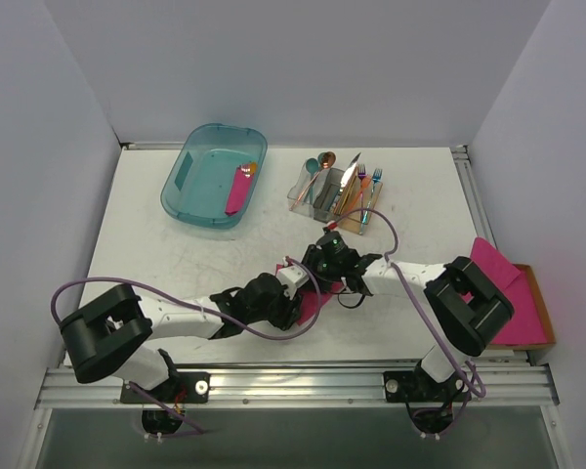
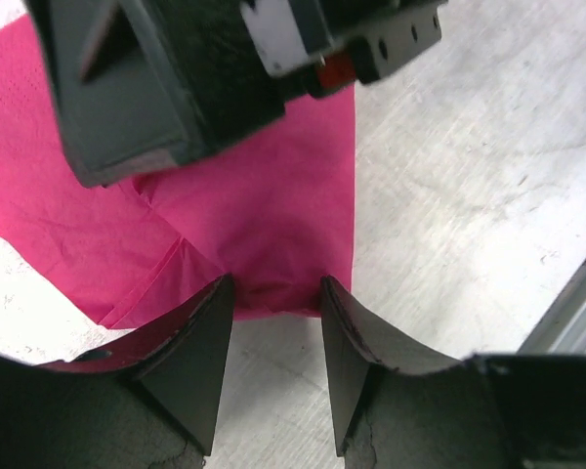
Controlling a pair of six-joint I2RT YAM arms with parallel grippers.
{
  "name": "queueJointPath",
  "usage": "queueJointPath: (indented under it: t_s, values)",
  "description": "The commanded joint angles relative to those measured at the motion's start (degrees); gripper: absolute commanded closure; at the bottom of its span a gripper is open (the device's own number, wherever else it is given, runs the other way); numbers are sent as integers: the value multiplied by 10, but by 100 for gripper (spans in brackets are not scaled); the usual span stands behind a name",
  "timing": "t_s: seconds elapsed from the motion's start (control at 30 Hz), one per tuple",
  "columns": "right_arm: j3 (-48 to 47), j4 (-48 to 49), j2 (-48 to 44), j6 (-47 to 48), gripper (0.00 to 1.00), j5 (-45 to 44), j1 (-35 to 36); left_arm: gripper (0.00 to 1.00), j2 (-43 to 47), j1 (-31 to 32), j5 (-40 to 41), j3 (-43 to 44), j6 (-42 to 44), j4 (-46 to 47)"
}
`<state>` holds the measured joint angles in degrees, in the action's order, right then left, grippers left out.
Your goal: Place the utensils on the paper napkin and roll it up
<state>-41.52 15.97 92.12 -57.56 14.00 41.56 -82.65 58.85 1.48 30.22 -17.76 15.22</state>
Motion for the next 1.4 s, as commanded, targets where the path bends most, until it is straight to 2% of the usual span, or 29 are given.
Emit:
queueJointPath:
  t_s: [0.0, 0.4, 0.57, 0.77, 0.87, 0.9, 0.97, 1.0, 1.37]
  values:
    - [-29, -8, 7, 3, 66, -1, -7, 51, -8, 4, 15, -2, -2, 17]
    - [-44, -19, 3, 21, 65, 0, -29, 51, -26, 12, 28, 5, -6, -3]
    - [-11, -16, -57, 29, 66, -7, -45, 51, -26, 12, 28, 3, -9, 2]
    - [55, -9, -132, 31, 74, -1, -61, 51, -30, 13, 23, 4, -9, 7]
    - [86, 1, -162, 33, 82, 6, -64, 51, -30, 13, 22, 5, -9, 7]
    - [93, 6, -167, 33, 89, 8, -64, 51, -30, 13, 23, 5, -9, 7]
    - [111, 12, -182, 35, 94, 10, -64, 52, -29, 13, 22, 5, -8, 8]
    - [115, 12, -185, 36, 100, 9, -64, 52, -28, 13, 22, 5, -8, 7]
    - [150, -9, -160, 46, 100, -27, -108, 52, -27, 14, 19, 12, -4, 3]
